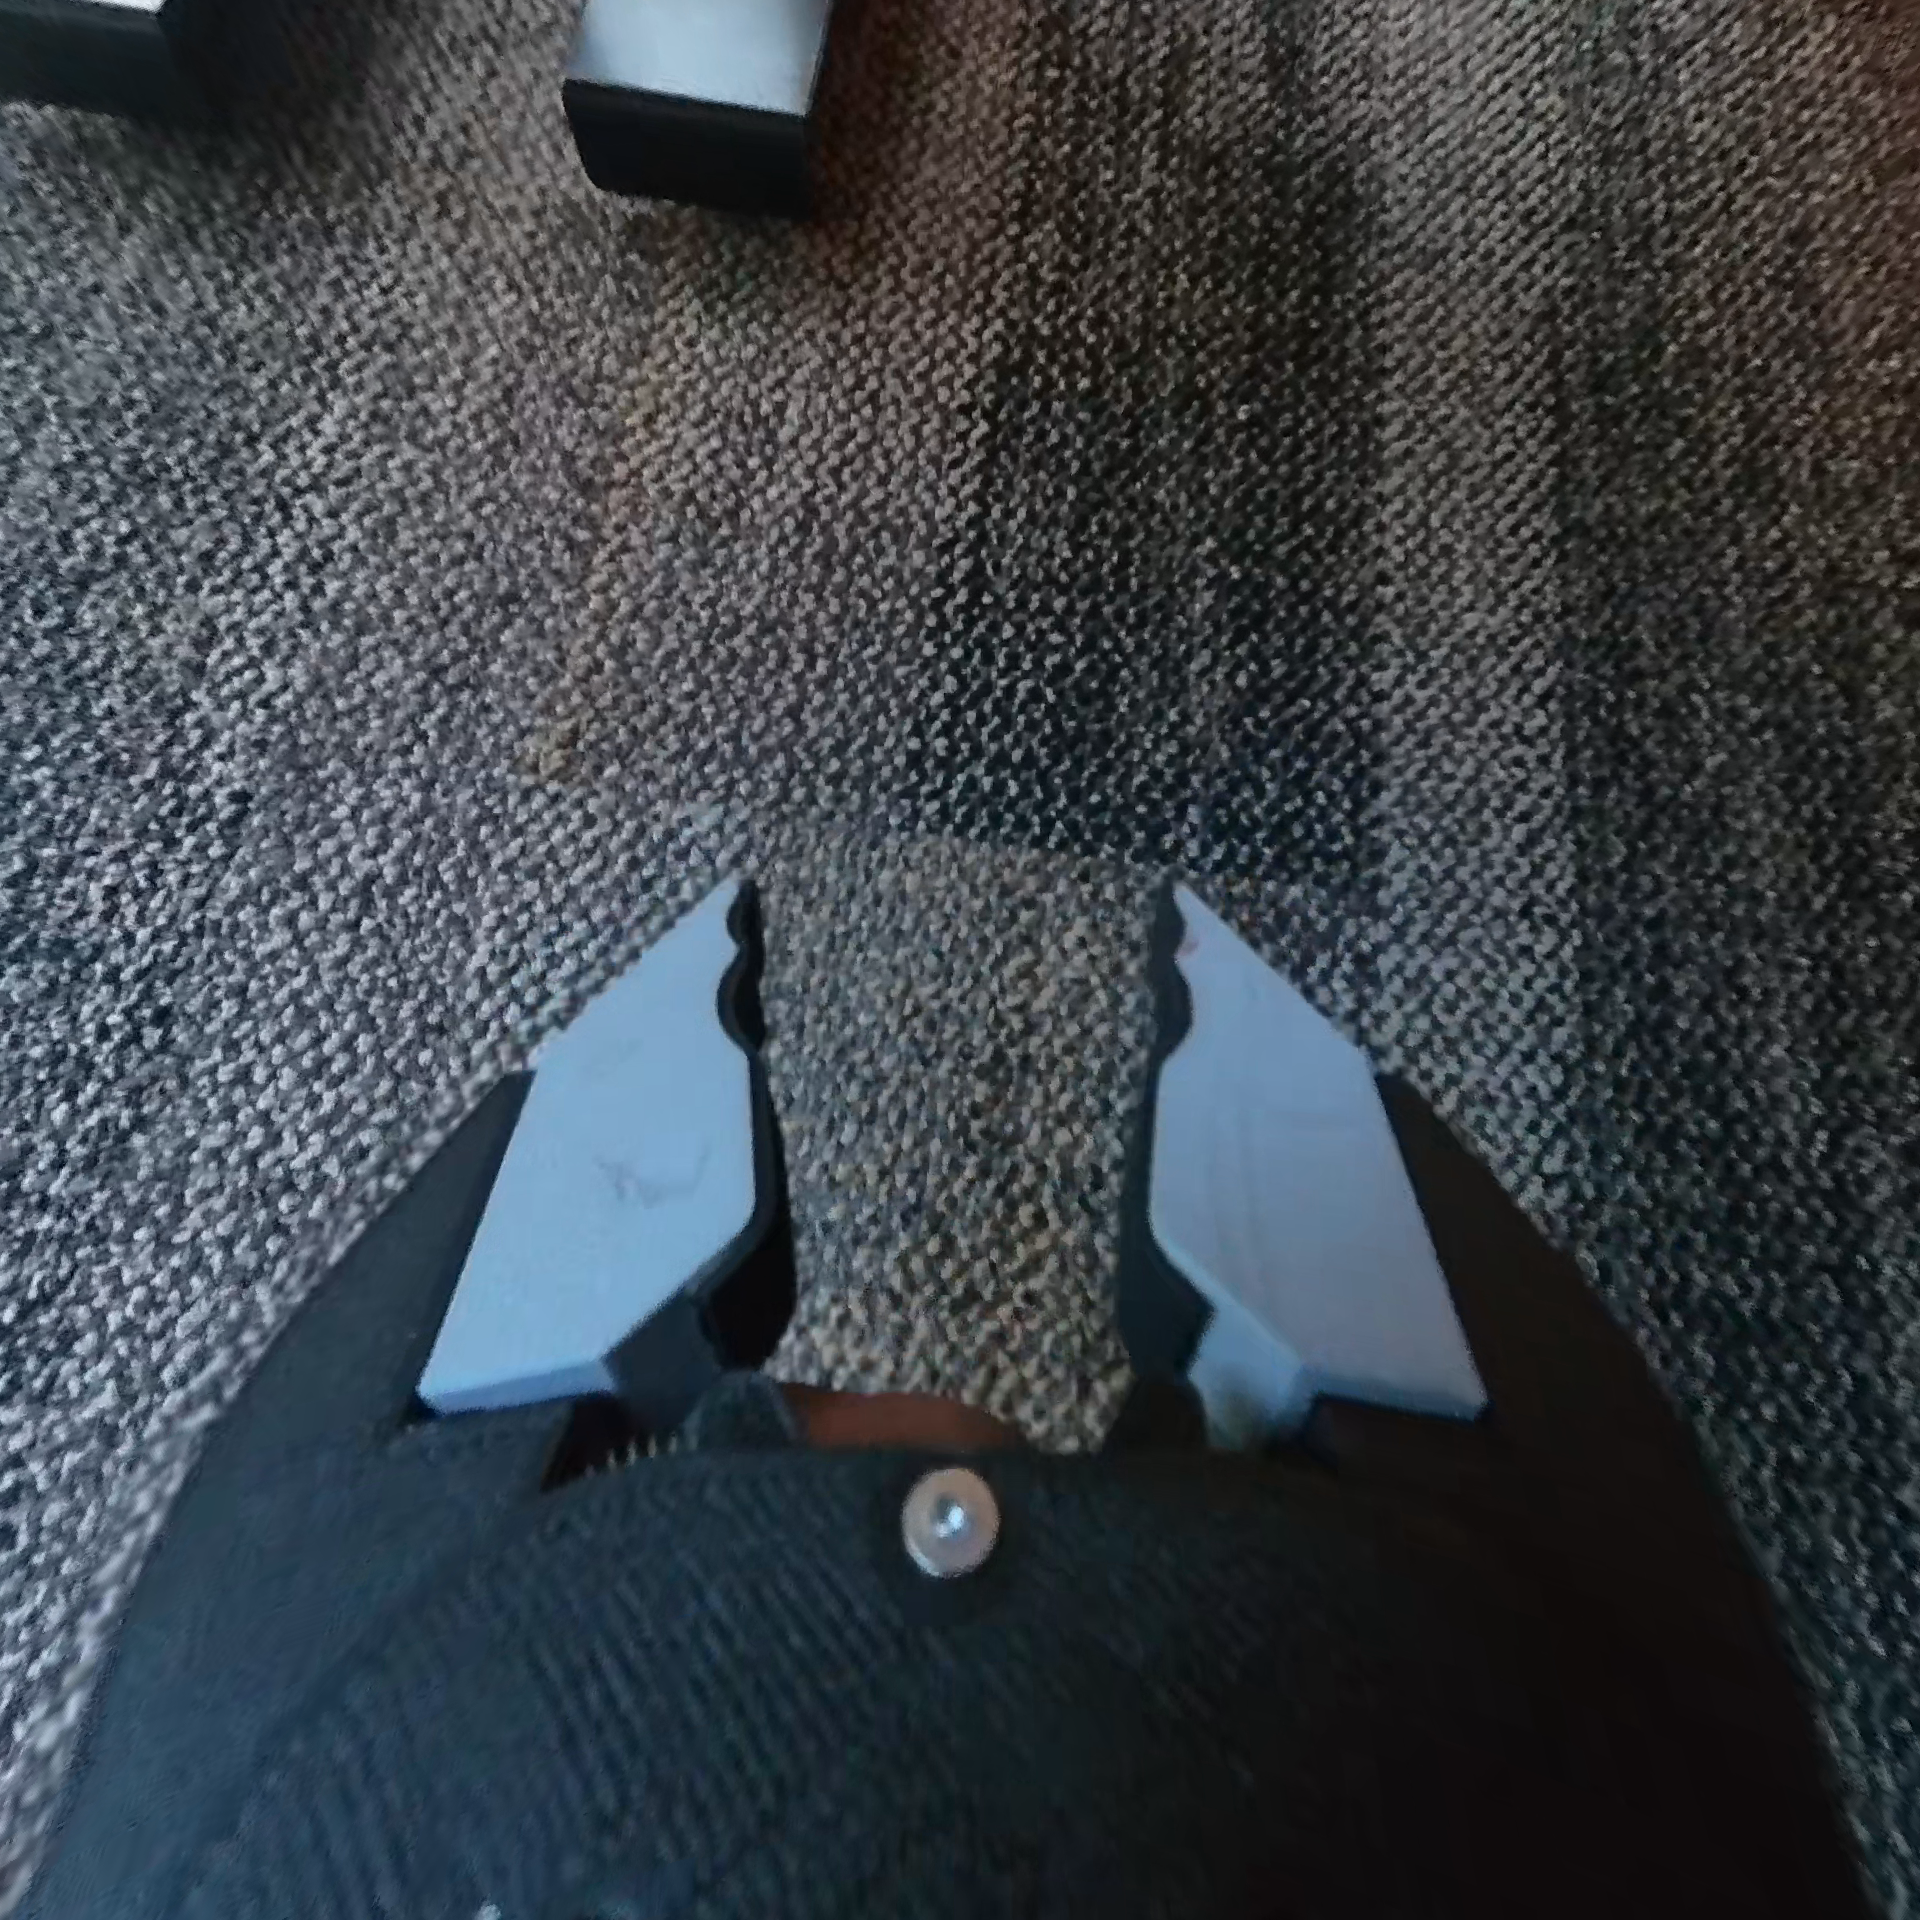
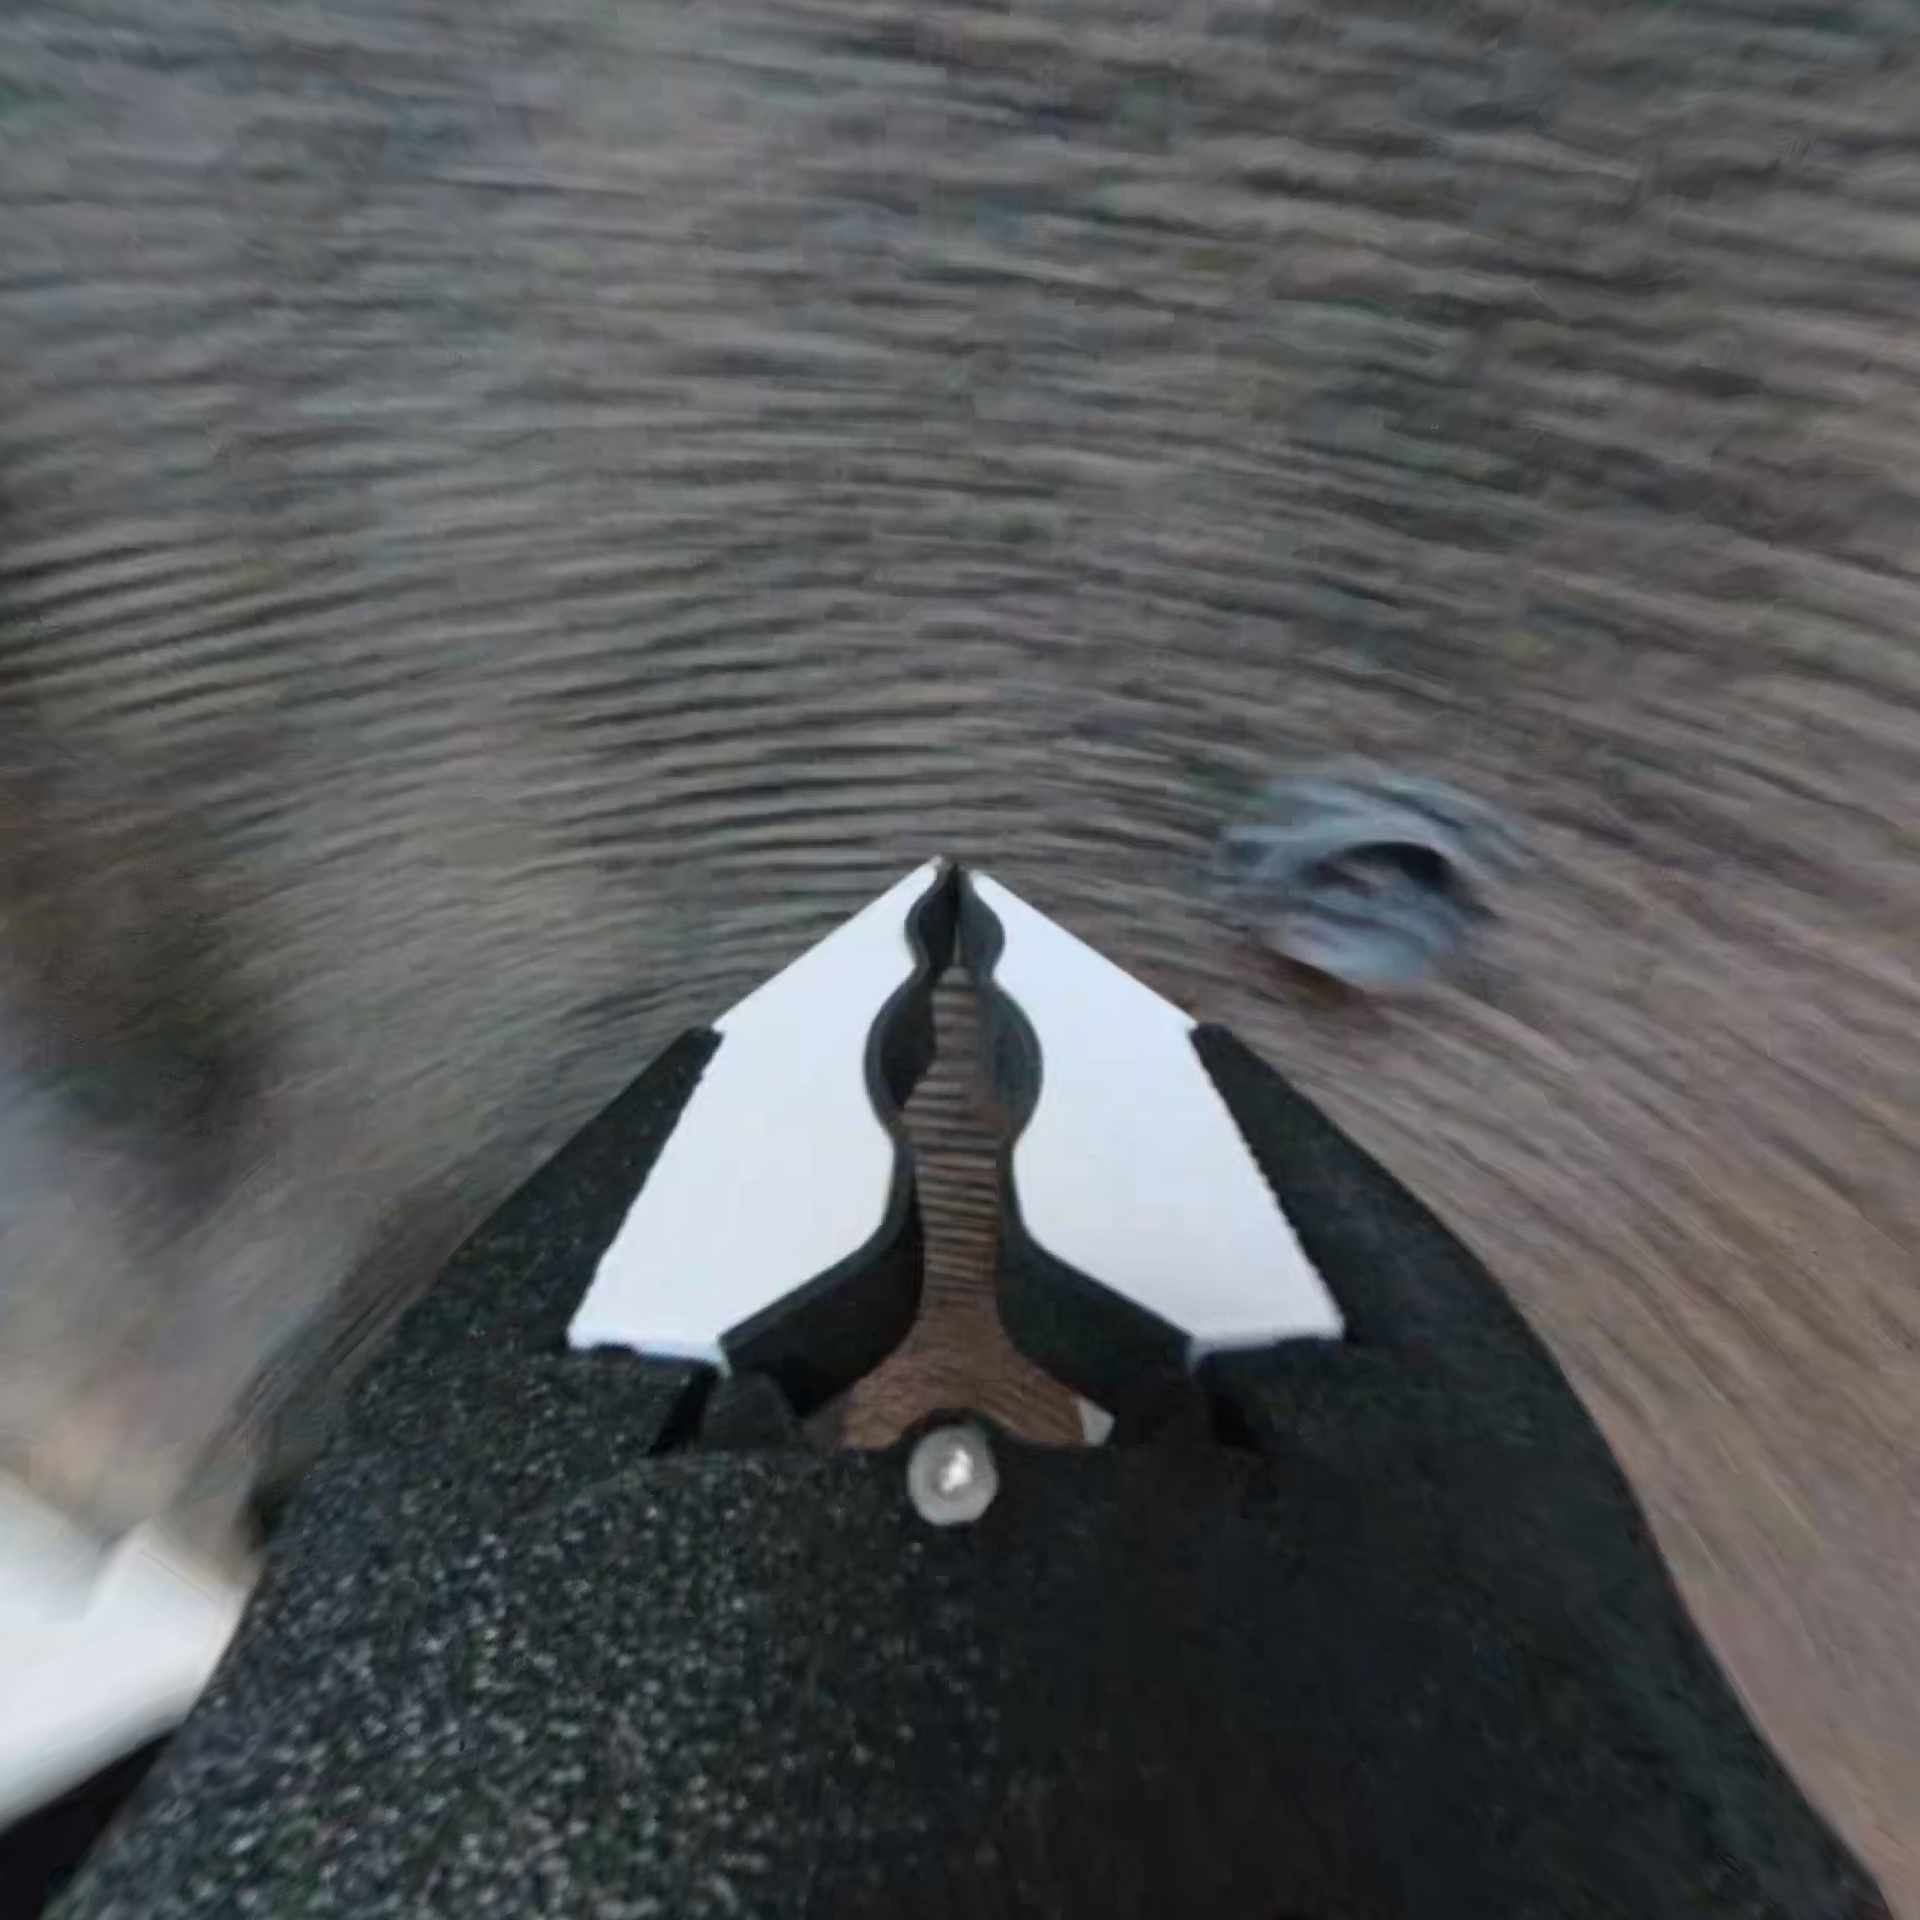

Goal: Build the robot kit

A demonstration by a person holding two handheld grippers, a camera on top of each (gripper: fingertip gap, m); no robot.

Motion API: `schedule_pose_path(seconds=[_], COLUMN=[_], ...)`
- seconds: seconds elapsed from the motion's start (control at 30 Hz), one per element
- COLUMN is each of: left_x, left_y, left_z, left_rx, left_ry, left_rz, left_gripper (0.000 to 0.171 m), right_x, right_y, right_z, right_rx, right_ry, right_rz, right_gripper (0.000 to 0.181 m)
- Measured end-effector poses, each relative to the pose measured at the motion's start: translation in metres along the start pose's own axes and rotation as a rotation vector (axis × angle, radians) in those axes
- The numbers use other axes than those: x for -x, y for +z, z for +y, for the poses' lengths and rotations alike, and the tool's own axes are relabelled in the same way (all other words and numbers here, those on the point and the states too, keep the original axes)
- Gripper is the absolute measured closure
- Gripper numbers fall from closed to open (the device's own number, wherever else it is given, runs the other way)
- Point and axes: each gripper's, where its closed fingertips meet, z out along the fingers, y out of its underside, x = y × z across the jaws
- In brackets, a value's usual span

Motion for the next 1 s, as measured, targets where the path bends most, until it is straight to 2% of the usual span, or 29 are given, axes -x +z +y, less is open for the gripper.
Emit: schedule_pose_path(seconds=[0.03,0.1,0.2,0.27,0.3,0.37,0.43,0.5,0.57,0.67,0.7,0.8,0.9,1.0], left_x=[-0.001,-0.002,-0.003,-0.005,-0.007,-0.012,-0.018,-0.023,-0.025,-0.027,-0.028,-0.031,-0.033,-0.034], left_y=[-0.003,-0.012,-0.020,-0.020,-0.019,-0.015,-0.012,-0.009,-0.007,-0.008,-0.009,-0.015,-0.025,-0.037], left_z=[0.001,0.004,0.014,0.023,0.026,0.027,0.023,0.019,0.018,0.019,0.020,0.017,0.001,-0.025], left_rx=[0.005,0.011,0.024,0.044,0.051,0.059,0.058,0.054,0.053,0.052,0.053,0.051,0.019,-0.031], left_ry=[0.001,0.005,-0.005,-0.023,-0.024,-0.023,-0.016,0.003,0.019,0.003,-0.001,-0.001,0.000,0.021], left_rz=[0.000,0.000,-0.003,0.006,0.009,0.016,0.030,0.045,0.047,0.050,0.052,0.048,0.021,-0.015], left_gripper=[0.100,0.102,0.104,0.105,0.106,0.107,0.106,0.106,0.106,0.106,0.106,0.106,0.107,0.107], right_x=[0.029,0.013,-0.016,-0.034,-0.039,-0.032,-0.036,-0.047,-0.053,-0.056,-0.056,-0.051,-0.041,-0.030], right_y=[-0.003,-0.010,-0.042,-0.051,-0.048,-0.025,-0.001,0.010,0.012,0.009,0.008,0.005,0.002,-0.006], right_z=[-0.002,-0.001,-0.027,-0.029,-0.025,-0.012,0.007,0.016,0.013,0.011,0.012,0.013,0.020,0.038], right_rx=[-0.034,-0.056,-0.229,-0.241,-0.220,-0.150,-0.051,-0.024,-0.066,-0.071,-0.059,-0.040,-0.101,-0.133], right_ry=[-0.099,-0.113,-0.100,-0.062,-0.043,-0.011,0.005,0.012,0.040,0.053,0.033,-0.036,-0.065,-0.167], right_rz=[-0.126,0.002,0.223,0.335,0.357,0.280,0.298,0.385,0.419,0.431,0.444,0.503,0.558,0.712], right_gripper=[0.181,0.181,0.180,0.154,0.152,0.141,0.118,0.120,0.116,0.127,0.140,0.140,0.140,0.141])
